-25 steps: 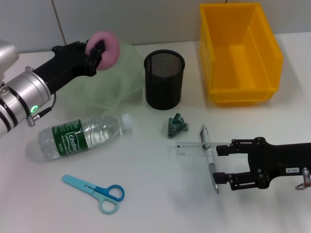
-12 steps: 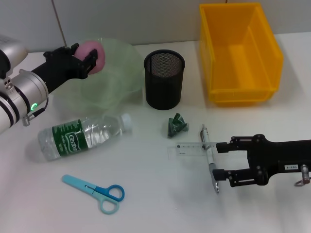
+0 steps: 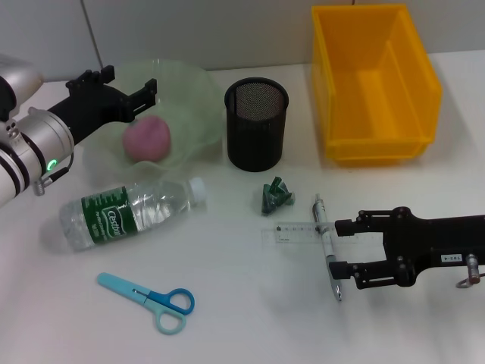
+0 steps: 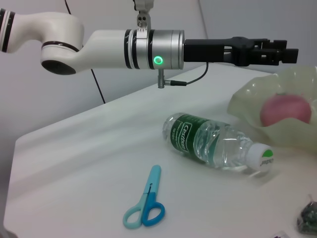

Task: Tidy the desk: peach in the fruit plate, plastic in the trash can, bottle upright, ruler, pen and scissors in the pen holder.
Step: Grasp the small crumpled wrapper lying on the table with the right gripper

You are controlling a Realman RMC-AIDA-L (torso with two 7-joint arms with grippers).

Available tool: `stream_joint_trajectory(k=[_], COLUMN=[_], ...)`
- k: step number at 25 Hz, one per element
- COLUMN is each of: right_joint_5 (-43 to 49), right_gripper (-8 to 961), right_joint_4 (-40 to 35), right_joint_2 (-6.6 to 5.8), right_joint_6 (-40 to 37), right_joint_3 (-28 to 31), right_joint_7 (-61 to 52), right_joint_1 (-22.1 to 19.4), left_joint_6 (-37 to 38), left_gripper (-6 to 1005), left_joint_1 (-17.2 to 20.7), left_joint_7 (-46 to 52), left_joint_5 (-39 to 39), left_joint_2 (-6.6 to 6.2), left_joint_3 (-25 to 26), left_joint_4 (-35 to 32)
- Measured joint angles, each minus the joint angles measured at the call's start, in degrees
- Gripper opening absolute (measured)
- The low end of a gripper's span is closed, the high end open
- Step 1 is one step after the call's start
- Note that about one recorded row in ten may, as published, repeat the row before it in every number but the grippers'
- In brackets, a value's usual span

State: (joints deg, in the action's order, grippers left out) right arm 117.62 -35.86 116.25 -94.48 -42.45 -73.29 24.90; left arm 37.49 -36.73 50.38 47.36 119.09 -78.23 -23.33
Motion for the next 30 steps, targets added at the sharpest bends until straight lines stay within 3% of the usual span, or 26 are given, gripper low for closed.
stream_joint_trajectory(k=[1,5,8,9,12,14,15,16,19,24,30], right_joint_5=[0.01,0.04,0.06,0.07,0.07,0.07,0.07,0.07,0.07,0.89,2.04], right_gripper=[769,769,769,769,769,769,769,769,768,768,768], right_joint_4=[0.0,-0.03,-0.22,-0.28,-0.33,-0.47,-0.47,-0.6,-1.1,-3.04,-4.96], right_joint_2=[0.01,0.07,0.08,0.0,-0.04,-0.06,-0.06,-0.06,-0.08,-0.15,-0.03], right_joint_6=[0.0,0.01,0.0,0.0,-0.04,-0.19,-0.19,-0.25,-0.39,-0.65,-1.1], right_joint_3=[0.0,0.0,0.04,0.19,0.35,0.17,0.17,0.08,-0.03,-0.08,-0.09], right_joint_7=[0.0,-0.07,-1.01,-2.18,-2.83,-3.46,-3.46,-3.67,-4.38,-6.56,-8.3], right_joint_1=[0.0,0.0,0.06,0.29,0.52,0.66,0.66,0.67,0.72,0.87,1.19], left_joint_6=[0.26,2.29,8.15,13.88,17.4,24.51,24.51,30.79,38.95,43.12,42.99], left_gripper=[813,813,813,813,813,812,812,812,812,812,812], left_joint_1=[0.11,0.72,2.21,3.66,4.54,6.29,6.29,7.67,9.13,10.21,12.33], left_joint_7=[0.17,2.02,5.63,9.04,11.49,17.21,17.21,23.01,28.55,28.64,25.76], left_joint_5=[0.0,0.37,1.67,4.33,6.42,11.6,11.6,17.69,27.56,35.59,37.21], left_joint_2=[-0.06,-0.24,-0.67,-1.08,-1.36,-2.11,-2.11,-2.78,-3.0,-2.58,-1.78], left_joint_3=[-0.15,-0.49,-0.73,-0.83,-0.84,-0.84,-0.84,-0.66,-0.18,-0.18,0.06], left_joint_4=[-0.28,-1.16,-2.58,-4.46,-5.76,-8.79,-8.79,-11.63,-14.26,-14.47,-14.17])
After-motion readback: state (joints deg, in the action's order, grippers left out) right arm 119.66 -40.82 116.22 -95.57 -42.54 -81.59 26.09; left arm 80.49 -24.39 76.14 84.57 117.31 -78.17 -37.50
